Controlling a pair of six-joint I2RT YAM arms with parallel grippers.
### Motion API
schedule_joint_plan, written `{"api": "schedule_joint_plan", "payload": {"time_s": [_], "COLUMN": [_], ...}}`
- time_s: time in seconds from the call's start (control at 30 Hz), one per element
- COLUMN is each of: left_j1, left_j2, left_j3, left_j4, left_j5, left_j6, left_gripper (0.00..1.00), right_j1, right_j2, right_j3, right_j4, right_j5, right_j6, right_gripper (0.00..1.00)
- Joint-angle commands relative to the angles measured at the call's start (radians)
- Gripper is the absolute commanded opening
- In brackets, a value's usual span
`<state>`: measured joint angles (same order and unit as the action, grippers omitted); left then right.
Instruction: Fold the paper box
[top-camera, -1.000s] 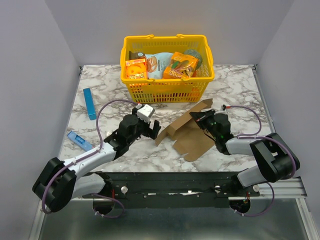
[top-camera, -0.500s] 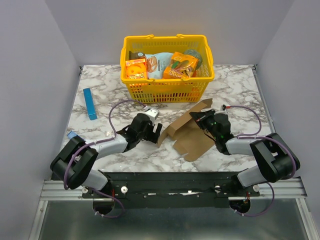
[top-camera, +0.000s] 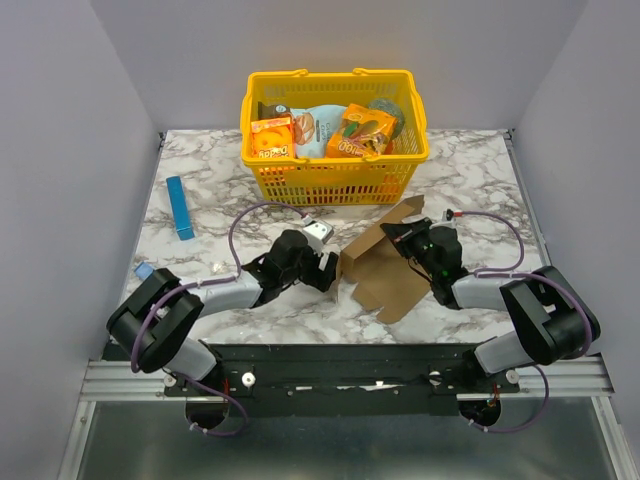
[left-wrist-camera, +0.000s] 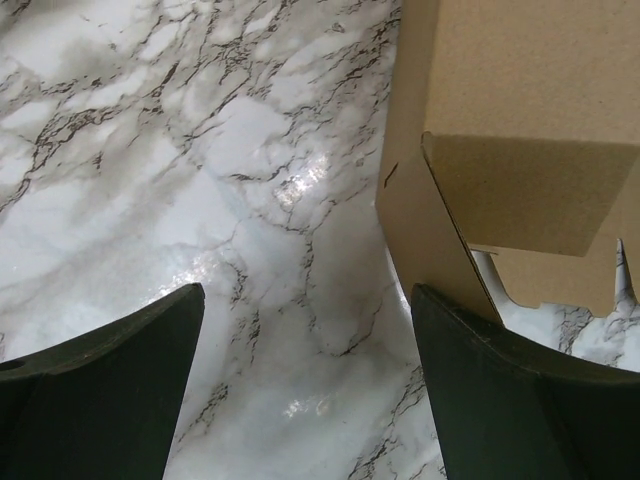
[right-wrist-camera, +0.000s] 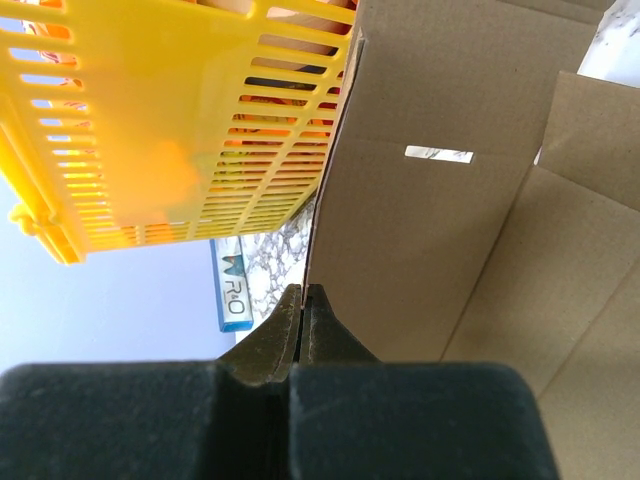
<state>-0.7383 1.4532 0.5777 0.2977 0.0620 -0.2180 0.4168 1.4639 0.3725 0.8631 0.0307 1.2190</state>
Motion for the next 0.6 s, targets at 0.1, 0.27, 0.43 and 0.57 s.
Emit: {"api": "schedule_joint_plan", "payload": {"time_s": [0.1, 0.27, 0.43, 0.57], "left_j1": [-0.036, -0.047, -0.052, -0.055], "left_j2": [0.064, 0.09, 0.111, 0.141], "left_j3": [0.002, -0.002, -0.006, -0.006], "left_j4": [0.176, 0.237, 0.332, 0.415], "left_j5": [0.073, 0.061, 0.051, 0.07], "left_j6": [-0.053, -0.063, -0.061, -0.07], "left_gripper": [0.93, 0.92, 0.92, 0.91], "right_j1": [-0.003, -0.003, -0.004, -0.003], "right_j2": [-0.007, -0.005, 0.007, 0.012], "right_j3": [-0.02, -0.023, -0.021, -0.026], "right_j4": [-0.045, -0.045, -0.042, -0.035], "right_j5": [0.02, 0.02, 0.012, 0.008], "right_j6": [-0.024, -0.023, -0.023, -0.019], "right_gripper": [0.01, 0.01, 0.01, 0.01]}}
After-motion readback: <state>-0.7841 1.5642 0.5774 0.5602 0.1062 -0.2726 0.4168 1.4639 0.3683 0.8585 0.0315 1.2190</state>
